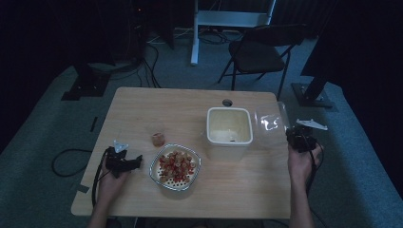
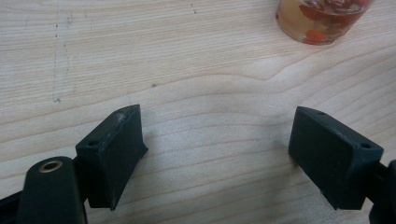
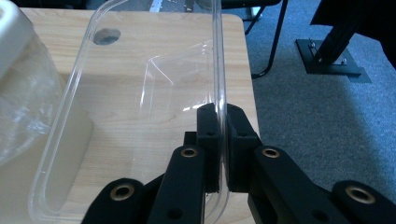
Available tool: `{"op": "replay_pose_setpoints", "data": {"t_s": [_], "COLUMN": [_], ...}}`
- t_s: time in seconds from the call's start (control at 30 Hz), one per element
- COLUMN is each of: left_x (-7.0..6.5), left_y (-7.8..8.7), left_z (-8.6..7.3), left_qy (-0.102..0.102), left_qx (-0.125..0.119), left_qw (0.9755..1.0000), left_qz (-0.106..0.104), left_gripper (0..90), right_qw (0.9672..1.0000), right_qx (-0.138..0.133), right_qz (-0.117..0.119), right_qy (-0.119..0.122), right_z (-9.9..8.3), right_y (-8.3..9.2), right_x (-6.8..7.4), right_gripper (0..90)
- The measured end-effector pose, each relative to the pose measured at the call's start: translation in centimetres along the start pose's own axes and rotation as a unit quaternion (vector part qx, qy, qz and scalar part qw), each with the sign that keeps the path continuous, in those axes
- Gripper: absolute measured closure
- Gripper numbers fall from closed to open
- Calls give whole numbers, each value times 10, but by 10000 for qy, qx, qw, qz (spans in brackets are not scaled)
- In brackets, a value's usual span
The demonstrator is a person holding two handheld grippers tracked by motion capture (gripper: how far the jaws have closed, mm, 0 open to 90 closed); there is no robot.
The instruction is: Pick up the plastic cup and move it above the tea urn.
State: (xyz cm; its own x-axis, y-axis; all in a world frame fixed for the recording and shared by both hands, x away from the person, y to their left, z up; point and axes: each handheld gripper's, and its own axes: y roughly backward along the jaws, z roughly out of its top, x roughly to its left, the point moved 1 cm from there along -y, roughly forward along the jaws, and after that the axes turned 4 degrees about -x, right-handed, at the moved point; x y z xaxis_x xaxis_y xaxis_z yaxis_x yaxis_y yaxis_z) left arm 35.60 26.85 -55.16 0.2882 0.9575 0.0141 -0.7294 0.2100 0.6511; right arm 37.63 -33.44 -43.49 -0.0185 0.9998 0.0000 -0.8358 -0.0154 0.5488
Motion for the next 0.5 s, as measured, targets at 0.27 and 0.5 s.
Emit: {"op": "replay_pose_setpoints", "data": {"t_s": [0.27, 0.5], "left_x": [0, 0], "left_y": [0, 0], "left_z": [0, 0], "left_qy": [2, 1], "left_qx": [-1, -5], "left_qw": [10000, 10000], "left_qz": [0, 2], "left_gripper": [187, 187], "right_qw": [9995, 9983], "right_qx": [-110, -319], "right_qz": [289, 496], "right_qy": [-110, -35], "right_z": [14, 31], "right_y": [15, 38], "right_x": [-8, -11], "right_gripper": [867, 866]}}
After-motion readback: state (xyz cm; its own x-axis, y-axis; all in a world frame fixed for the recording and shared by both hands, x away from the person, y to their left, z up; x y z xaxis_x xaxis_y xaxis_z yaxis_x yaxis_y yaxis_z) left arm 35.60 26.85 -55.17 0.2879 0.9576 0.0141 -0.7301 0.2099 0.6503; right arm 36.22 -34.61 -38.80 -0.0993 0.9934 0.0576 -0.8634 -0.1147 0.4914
